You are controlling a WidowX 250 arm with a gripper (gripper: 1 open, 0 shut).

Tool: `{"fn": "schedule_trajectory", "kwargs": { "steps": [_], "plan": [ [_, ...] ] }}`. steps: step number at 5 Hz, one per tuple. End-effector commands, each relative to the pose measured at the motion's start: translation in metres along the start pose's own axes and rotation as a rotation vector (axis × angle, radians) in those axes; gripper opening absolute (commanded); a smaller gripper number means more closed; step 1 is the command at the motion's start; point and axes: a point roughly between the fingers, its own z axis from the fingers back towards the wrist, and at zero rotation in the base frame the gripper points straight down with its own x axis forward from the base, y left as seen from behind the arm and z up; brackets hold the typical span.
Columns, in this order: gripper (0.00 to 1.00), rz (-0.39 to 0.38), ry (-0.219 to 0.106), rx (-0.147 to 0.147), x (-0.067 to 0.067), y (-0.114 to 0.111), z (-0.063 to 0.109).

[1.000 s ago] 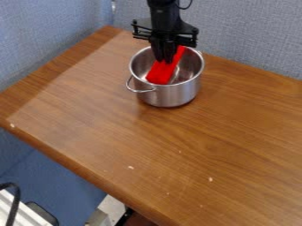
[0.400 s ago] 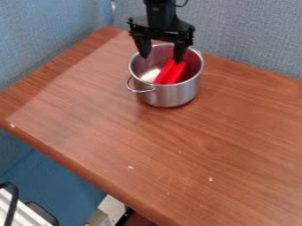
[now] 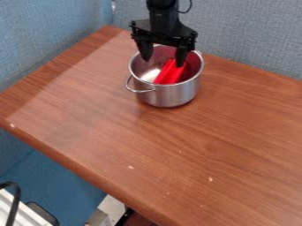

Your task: Move the red object from the metal pot to the table

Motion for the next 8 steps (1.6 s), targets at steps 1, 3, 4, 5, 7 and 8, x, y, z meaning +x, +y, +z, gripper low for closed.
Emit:
{"fn": "schedule_trajectory", "kwargs": {
  "steps": [1,3,4,5,7,8],
  "plan": [
    [1.00,-0.016,-0.024,0.019,0.002,-0.002,0.002],
    [1.00,-0.015,-0.012,0.037,0.001,-0.006,-0.014],
    [1.00,-0.013,-0.013,0.045,0.002,-0.008,-0.020],
    [0.00,-0.013,-0.014,0.049,0.002,-0.009,-0.024],
    [0.00,-0.008,-0.015,0.047,0.001,-0.008,-0.021],
    [0.00,-0.004,-0.019,0.045,0.001,-0.007,-0.017]
  ]
}}
